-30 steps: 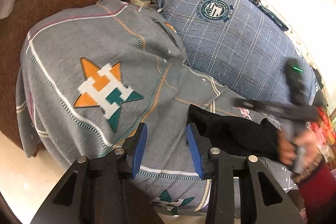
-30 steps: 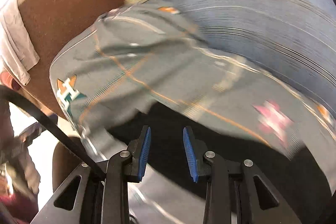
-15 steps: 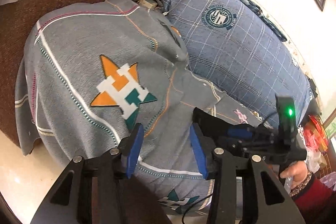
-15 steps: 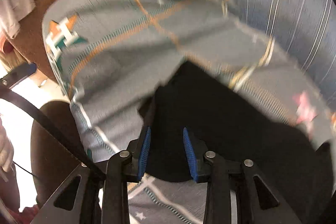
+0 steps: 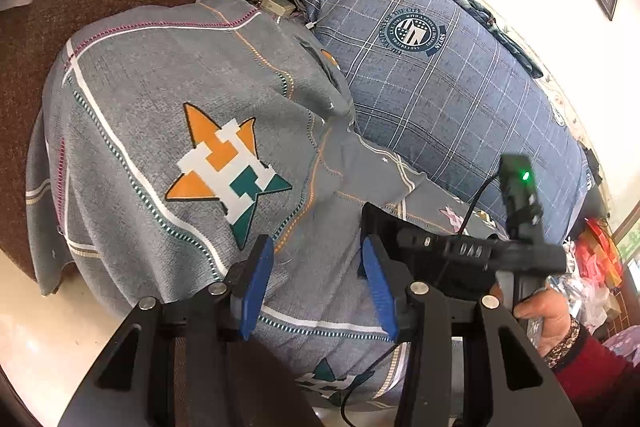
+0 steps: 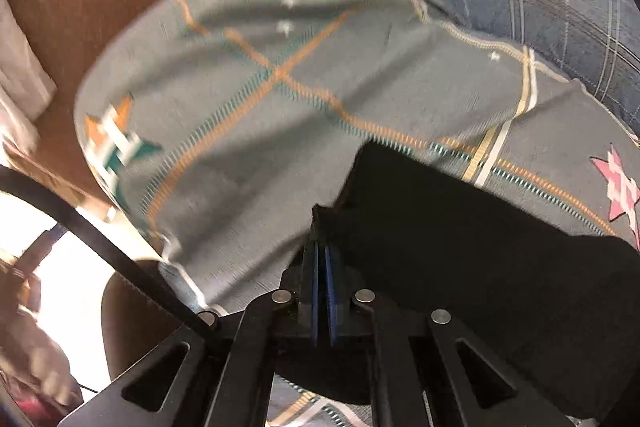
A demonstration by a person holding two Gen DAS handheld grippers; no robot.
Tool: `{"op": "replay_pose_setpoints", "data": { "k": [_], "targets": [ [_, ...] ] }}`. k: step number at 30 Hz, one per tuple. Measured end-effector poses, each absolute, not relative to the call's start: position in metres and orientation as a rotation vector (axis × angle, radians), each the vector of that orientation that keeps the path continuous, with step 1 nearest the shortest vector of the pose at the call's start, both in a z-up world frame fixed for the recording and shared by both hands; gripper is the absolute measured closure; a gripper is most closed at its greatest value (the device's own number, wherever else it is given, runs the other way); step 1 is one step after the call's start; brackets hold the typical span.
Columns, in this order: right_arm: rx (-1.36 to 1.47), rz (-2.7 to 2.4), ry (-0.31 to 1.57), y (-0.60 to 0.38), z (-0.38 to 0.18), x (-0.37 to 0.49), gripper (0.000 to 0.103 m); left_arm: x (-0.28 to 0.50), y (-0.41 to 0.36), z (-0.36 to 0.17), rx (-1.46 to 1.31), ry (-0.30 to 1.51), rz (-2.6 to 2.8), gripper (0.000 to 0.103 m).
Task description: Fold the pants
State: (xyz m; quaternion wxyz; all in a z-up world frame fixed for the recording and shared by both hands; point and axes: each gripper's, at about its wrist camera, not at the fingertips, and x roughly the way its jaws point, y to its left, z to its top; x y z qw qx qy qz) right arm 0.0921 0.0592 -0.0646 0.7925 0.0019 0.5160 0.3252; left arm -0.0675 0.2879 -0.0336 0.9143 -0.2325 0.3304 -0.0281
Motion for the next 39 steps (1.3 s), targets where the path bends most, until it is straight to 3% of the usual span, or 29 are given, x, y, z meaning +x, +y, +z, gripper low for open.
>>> {"op": "replay_pose_setpoints", "data": {
  "k": [5,12,13,17,20,29,33,34,35,39],
  "targets": [
    [0.085,0.668,1.046,0.070,-0.044,0.117,0.099,-0.062,0.282,-0.031,-0.471,0.684,-0.066,0.058],
    [0.090,0.651,1.155,0.097,-0.084,0.142,0.097,-0.065,0.277,-0.028,-0.455,0.703,-0.059,0.057],
    [0.113,0.658,1.142,0.090,-0.082,0.136,0.094,-0.067,0.276,-0.026,-0.448,0.701,-0.059,0.055],
    [0.132,0.584,1.030,0.038,-0.064,0.113,0.064,-0.068,0.270,-0.019,-0.427,0.696,-0.074,0.051],
    [0.187,0.444,1.006,-0.044,-0.068,0.107,0.056,-0.065,0.265,-0.014,-0.409,0.693,-0.089,0.051],
    [0.578,0.045,1.030,-0.355,-0.100,0.075,0.062,-0.050,0.218,-0.003,-0.334,0.724,-0.137,0.049],
    [0.651,-0.167,0.963,-0.455,-0.099,0.048,0.078,-0.035,0.192,-0.005,-0.321,0.755,-0.162,0.049],
    [0.656,-0.218,0.956,-0.472,-0.096,0.042,0.077,-0.030,0.184,-0.006,-0.312,0.765,-0.165,0.049],
    [0.629,-0.289,0.949,-0.480,-0.090,0.036,0.067,-0.027,0.176,-0.007,-0.297,0.774,-0.168,0.049],
    [0.569,-0.241,0.892,-0.472,-0.066,0.013,0.065,-0.014,0.137,-0.011,-0.218,0.801,-0.191,0.049]
  ]
}}
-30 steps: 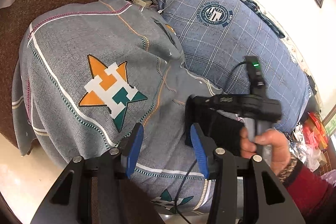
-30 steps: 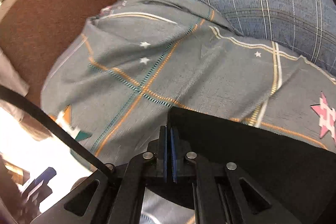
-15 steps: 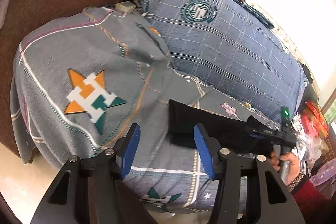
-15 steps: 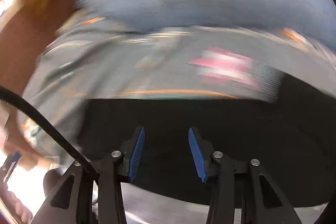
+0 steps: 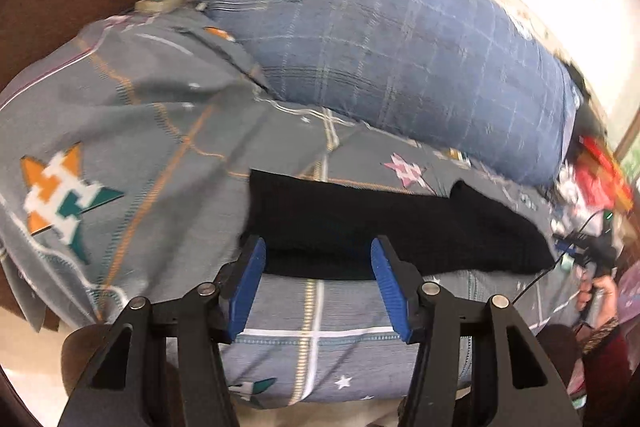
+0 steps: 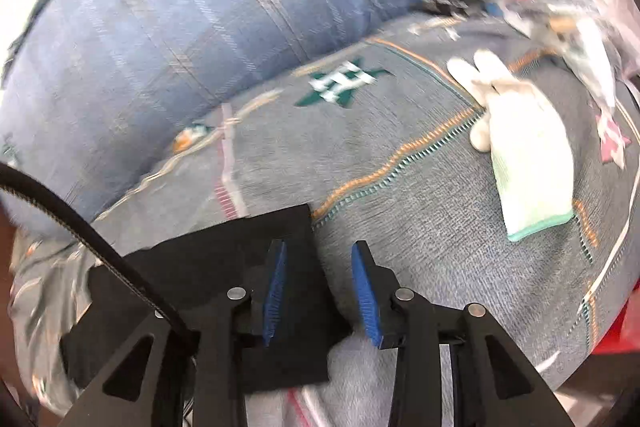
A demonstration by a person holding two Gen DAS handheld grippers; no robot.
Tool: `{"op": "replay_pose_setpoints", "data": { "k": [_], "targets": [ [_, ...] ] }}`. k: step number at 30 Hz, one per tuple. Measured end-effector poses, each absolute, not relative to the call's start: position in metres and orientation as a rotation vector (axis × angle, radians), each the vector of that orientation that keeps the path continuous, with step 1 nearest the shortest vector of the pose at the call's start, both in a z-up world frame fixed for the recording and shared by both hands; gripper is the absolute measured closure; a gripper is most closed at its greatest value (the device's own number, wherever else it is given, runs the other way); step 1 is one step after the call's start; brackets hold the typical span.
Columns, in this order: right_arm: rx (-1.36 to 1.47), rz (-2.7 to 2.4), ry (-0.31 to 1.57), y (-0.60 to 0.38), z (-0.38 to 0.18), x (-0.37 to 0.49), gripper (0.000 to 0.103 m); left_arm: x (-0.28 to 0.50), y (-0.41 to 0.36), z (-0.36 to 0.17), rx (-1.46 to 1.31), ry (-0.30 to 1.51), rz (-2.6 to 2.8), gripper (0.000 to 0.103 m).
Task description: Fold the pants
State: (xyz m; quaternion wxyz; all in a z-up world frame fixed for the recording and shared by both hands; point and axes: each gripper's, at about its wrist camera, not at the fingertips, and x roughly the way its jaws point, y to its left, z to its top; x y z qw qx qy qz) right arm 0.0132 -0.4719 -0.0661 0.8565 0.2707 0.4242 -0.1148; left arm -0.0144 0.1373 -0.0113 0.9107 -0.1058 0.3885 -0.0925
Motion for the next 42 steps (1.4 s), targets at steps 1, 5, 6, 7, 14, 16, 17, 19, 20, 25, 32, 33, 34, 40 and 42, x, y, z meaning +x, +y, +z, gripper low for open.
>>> {"op": "replay_pose_setpoints", "data": {
  "k": [1,5,6,7,14,16,17,19,20,25,32,33,34,40,42],
  "targets": [
    [0.561,-0.200,0.881,-0.464,-0.062,0.007,0.065,-0.010,0.128,-0.014,-0.203,0.811,-0.198,0.049],
    [0.451,-0.029,0.924,-0.419,-0.064,0.002,0.065,0.008,0.111,-0.030,-0.197,0.849,-0.189,0.048],
    [0.405,-0.015,0.960,-0.410,-0.070,0.006,0.064,0.012,0.111,-0.033,-0.208,0.857,-0.185,0.048],
    [0.368,-0.036,0.992,-0.405,-0.077,0.011,0.062,0.015,0.113,-0.037,-0.220,0.863,-0.181,0.048],
    [0.297,-0.096,0.960,-0.390,-0.057,0.012,0.058,0.037,0.161,-0.071,-0.357,0.923,-0.072,0.048],
    [0.256,-0.049,0.939,-0.371,-0.041,0.016,0.050,0.042,0.175,-0.087,-0.410,0.943,-0.053,0.048],
    [0.238,-0.010,0.937,-0.358,-0.035,0.021,0.049,0.045,0.179,-0.094,-0.429,0.952,-0.048,0.048],
    [0.204,0.067,0.943,-0.332,-0.029,0.036,0.049,0.049,0.181,-0.107,-0.446,0.962,-0.045,0.048],
    [0.189,0.105,0.946,-0.318,-0.027,0.045,0.049,0.052,0.182,-0.114,-0.456,0.965,-0.046,0.048],
    [0.133,0.330,0.993,-0.214,-0.031,0.091,0.049,0.059,0.186,-0.128,-0.523,0.921,-0.062,0.049],
    [-0.101,0.635,1.053,-0.043,-0.046,0.137,0.042,0.050,0.197,-0.138,-0.613,0.875,-0.151,0.072],
    [-0.128,0.663,1.066,-0.022,-0.050,0.145,0.042,0.048,0.200,-0.138,-0.628,0.867,-0.145,0.070],
    [-0.156,0.690,1.086,0.000,-0.055,0.155,0.041,0.045,0.203,-0.137,-0.639,0.856,-0.132,0.064],
    [-0.294,0.729,1.199,0.088,-0.096,0.197,0.041,0.037,0.211,-0.139,-0.671,0.829,-0.118,0.051],
    [-0.336,0.730,1.236,0.109,-0.109,0.201,0.041,0.037,0.205,-0.139,-0.649,0.833,-0.121,0.050]
  ]
}}
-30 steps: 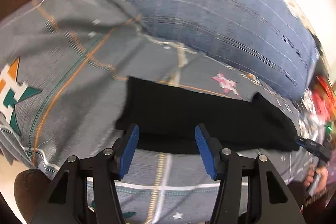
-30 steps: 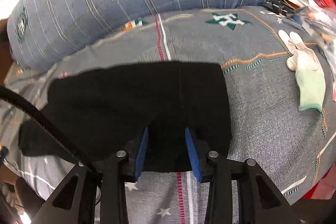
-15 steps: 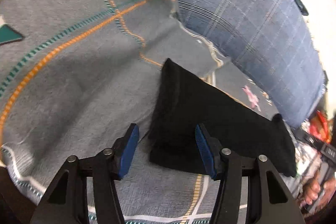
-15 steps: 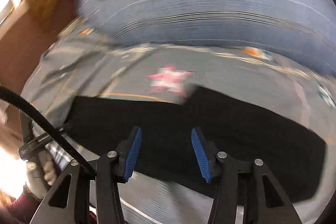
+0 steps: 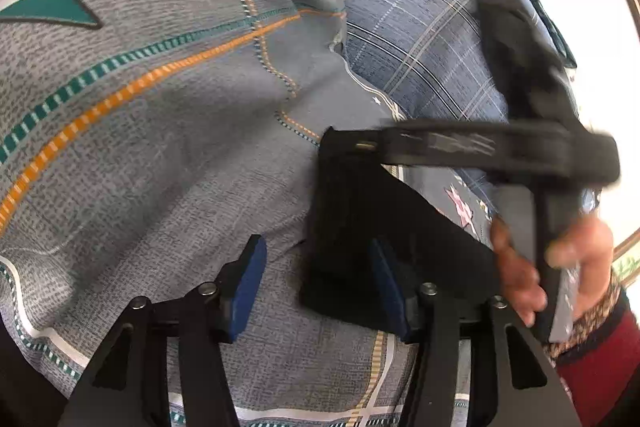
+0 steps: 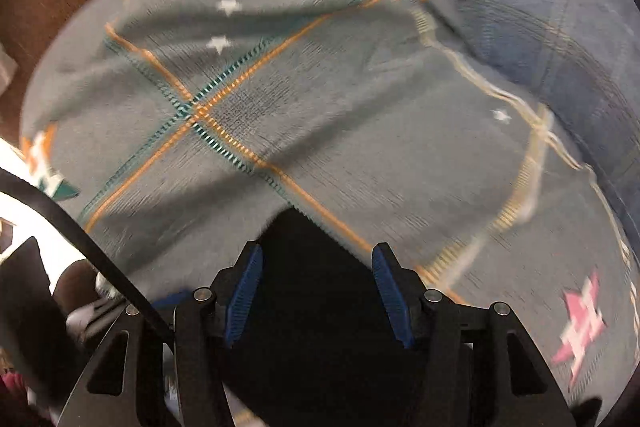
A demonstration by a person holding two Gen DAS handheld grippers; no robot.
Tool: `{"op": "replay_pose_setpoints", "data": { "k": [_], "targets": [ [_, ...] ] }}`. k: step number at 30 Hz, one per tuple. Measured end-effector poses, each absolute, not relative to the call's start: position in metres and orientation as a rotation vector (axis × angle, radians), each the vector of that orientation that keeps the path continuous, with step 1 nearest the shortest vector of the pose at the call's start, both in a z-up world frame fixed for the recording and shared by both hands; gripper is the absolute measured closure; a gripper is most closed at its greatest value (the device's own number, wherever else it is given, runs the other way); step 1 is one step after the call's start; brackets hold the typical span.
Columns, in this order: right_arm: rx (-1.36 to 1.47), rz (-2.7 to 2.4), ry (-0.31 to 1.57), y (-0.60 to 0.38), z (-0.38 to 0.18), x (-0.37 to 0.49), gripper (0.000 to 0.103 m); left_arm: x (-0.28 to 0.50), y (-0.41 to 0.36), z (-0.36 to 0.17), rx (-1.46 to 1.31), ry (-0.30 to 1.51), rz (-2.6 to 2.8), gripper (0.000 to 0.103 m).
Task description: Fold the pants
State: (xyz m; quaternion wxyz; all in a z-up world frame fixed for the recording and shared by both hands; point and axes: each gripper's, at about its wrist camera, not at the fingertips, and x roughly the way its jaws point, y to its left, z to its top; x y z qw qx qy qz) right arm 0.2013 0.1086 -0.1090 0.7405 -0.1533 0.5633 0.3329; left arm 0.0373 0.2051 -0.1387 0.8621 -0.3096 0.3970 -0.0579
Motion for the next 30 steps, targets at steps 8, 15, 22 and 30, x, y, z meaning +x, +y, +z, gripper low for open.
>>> {"op": "replay_pose_setpoints", "data": {
  "k": [8,15,22,30],
  "targets": [
    [-0.574,0.697,1.218,0.146,-0.125,0.174,0.080,0.039,0.190,-0.143,-0.629,0.878,-0.183,0.093],
    [-0.484,0.673,1.195,0.127,-0.095,0.160,0.088,0.034,0.201,-0.140,-0.773,0.859,-0.270,0.093],
    [-0.311,0.661,1.115,0.077,-0.051,0.154,0.088,0.035,0.170,-0.100,-0.720,0.822,-0.346,0.093],
    [-0.118,0.548,1.065,-0.026,-0.036,0.163,0.088,0.073,0.086,-0.075,-0.609,0.875,-0.479,0.093]
  ]
}}
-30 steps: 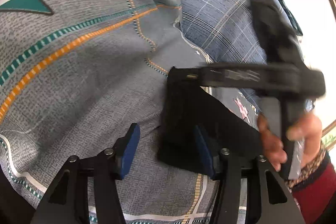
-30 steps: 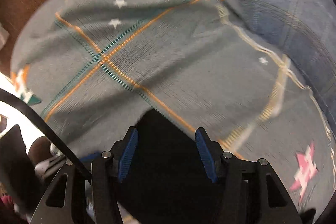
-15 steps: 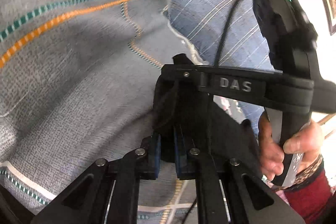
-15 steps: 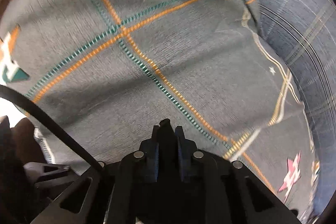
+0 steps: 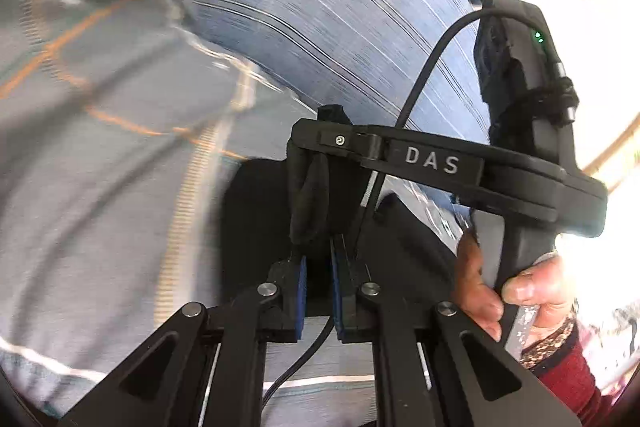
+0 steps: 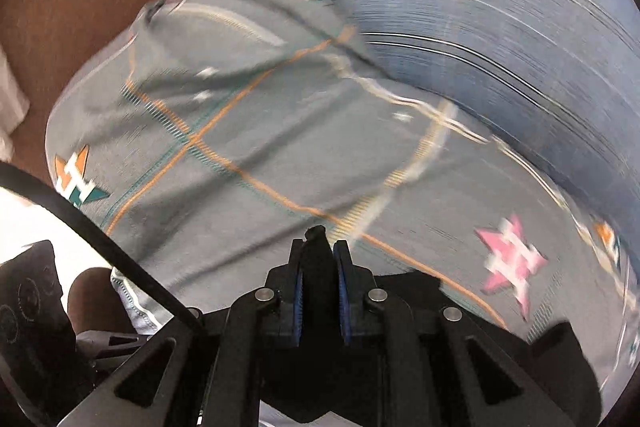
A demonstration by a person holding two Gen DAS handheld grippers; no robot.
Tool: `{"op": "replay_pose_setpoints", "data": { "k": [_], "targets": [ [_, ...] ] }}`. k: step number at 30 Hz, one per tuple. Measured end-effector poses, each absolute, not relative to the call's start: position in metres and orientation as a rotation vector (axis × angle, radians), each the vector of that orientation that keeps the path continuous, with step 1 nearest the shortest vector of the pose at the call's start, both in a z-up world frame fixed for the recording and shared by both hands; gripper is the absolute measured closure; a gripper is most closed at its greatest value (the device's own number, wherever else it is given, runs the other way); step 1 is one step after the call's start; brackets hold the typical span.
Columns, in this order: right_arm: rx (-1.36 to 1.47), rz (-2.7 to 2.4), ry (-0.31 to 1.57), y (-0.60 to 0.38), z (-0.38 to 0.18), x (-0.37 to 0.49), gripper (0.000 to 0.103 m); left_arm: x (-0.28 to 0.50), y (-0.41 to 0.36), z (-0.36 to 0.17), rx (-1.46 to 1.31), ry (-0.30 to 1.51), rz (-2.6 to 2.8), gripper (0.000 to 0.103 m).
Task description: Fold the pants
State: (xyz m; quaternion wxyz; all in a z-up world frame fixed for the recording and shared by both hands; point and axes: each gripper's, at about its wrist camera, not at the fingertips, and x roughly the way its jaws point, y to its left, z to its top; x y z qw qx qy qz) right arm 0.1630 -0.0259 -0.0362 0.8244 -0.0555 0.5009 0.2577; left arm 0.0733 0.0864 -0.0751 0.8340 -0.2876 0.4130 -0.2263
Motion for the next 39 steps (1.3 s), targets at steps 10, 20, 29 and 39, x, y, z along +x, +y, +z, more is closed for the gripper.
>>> {"op": "replay_pose_setpoints", "data": {
  "k": [10,20,29,39],
  "targets": [
    [0.260,0.334,1.085,-0.209,-0.094,0.160,0.071,0.072,-0.031,-0.097,-0.373,1.012,-0.587,0.090],
    [0.413,0.218,0.870,-0.268,-0.065,0.097,0.053,0.009,0.027,-0.056,-0.391,0.932,-0.553,0.062],
    [0.211,0.251,0.913,-0.157,-0.070,0.096,0.057,-0.009,0.099,-0.046,-0.493,0.879,-0.386,0.061],
    [0.273,0.217,0.871,-0.158,-0.060,0.089,0.095,-0.011,0.116,-0.053,-0.516,0.880,-0.345,0.059]
  ]
}}
